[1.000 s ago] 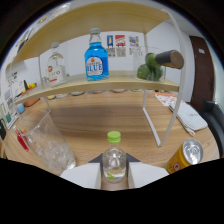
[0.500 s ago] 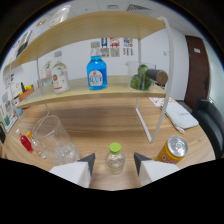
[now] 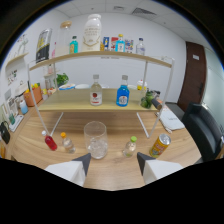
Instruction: Make me a cup of Vodka Sunrise.
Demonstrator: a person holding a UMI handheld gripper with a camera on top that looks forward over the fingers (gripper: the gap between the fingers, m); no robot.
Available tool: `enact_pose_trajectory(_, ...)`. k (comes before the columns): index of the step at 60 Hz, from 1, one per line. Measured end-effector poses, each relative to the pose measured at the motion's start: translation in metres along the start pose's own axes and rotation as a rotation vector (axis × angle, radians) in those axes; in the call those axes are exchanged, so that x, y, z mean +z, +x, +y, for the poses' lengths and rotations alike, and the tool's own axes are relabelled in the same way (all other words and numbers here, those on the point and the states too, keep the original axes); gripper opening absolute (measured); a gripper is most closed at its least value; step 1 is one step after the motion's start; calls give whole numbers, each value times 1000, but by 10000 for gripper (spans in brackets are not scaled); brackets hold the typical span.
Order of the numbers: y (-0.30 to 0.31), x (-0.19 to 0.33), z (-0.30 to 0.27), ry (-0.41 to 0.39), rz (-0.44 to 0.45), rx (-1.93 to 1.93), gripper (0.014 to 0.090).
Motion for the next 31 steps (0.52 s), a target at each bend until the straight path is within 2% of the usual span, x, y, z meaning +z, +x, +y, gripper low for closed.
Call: enact_pose_trajectory(31, -30, -10, -4, 1, -15, 3, 859)
